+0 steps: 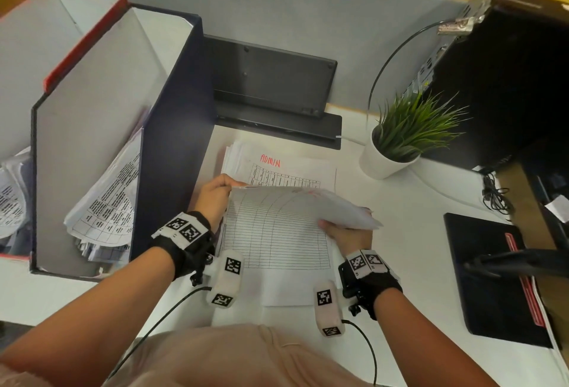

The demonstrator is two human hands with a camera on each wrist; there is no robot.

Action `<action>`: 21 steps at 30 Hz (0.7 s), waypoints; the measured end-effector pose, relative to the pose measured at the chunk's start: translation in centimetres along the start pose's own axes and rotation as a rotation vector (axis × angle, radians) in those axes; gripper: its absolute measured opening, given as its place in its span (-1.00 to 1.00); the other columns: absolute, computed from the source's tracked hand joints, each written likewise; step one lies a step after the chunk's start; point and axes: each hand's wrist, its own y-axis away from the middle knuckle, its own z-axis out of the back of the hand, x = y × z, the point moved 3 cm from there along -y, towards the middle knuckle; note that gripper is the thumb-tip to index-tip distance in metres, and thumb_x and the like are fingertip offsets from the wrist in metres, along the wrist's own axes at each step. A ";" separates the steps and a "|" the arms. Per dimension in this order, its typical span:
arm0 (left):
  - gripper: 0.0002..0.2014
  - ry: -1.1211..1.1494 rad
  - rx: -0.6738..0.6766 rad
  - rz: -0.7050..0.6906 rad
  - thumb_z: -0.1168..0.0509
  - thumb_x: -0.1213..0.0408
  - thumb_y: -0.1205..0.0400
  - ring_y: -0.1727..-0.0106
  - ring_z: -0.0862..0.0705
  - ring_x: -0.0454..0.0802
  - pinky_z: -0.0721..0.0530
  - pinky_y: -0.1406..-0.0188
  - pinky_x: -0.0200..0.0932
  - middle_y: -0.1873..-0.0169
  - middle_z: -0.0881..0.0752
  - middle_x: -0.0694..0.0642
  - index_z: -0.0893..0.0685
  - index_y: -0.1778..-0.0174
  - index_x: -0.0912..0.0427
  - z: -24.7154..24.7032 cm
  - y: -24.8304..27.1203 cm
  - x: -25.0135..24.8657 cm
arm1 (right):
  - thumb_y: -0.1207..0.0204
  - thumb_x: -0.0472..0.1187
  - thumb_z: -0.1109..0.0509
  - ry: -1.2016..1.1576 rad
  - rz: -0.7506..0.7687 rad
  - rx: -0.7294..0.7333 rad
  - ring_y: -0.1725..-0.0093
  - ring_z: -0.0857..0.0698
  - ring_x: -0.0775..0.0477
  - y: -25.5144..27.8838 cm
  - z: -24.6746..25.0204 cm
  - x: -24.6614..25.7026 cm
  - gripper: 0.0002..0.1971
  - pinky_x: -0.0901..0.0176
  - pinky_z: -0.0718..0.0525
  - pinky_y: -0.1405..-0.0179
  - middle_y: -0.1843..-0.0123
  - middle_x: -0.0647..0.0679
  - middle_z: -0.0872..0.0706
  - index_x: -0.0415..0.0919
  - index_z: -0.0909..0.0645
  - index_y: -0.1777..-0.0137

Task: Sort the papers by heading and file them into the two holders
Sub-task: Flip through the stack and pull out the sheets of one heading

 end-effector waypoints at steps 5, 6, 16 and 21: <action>-0.70 0.072 0.070 0.063 -0.07 0.08 -0.70 0.22 -0.67 0.00 -0.58 0.09 -0.09 0.29 -0.76 0.02 -0.71 0.06 0.04 -0.8 0.4 -0.6 | -0.38 -0.19 -0.55 -0.048 0.192 -0.012 -0.12 -0.67 -0.23 1.4 0.8 0.7 -0.65 0.13 -0.60 -0.10 0.04 -0.17 -0.71 -0.42 -0.66 -0.05; -0.60 0.093 0.102 0.078 -0.02 -0.09 -0.69 0.12 -0.70 -0.04 -0.56 -0.06 -0.05 0.18 -0.78 -0.01 -0.68 -0.13 0.01 -1.0 0.5 -0.7 | -0.41 -0.14 -0.52 -0.041 0.217 -0.012 -0.13 -0.66 -0.24 1.4 0.7 0.8 -0.63 0.08 -0.61 -0.14 -0.03 -0.22 -0.69 -0.41 -0.67 -0.08; -0.54 -0.378 0.061 -0.345 -0.34 0.43 -0.57 -0.32 -0.58 -0.03 -0.56 -0.13 -0.30 -0.29 -0.62 0.08 -0.47 -0.41 0.20 -2.5 3.2 -4.2 | -0.52 -0.19 -0.41 -0.290 0.388 -0.089 -0.13 -0.70 -0.09 3.7 1.8 5.5 -0.74 0.24 -0.61 -0.02 -0.04 -0.06 -0.72 -0.24 -0.65 -0.18; -0.59 -0.166 -0.068 -0.656 -0.40 0.33 -0.55 -0.21 -0.66 -0.22 -0.65 -0.14 -0.33 -0.12 -0.67 -0.19 -0.56 -0.32 0.09 -2.0 4.9 -9.5 | -0.49 -0.24 -0.44 -0.578 0.622 -0.074 -0.10 -0.74 0.10 6.3 4.3 11.0 -0.78 0.31 -0.71 -0.06 -0.02 0.12 -0.77 -0.06 -0.64 -0.12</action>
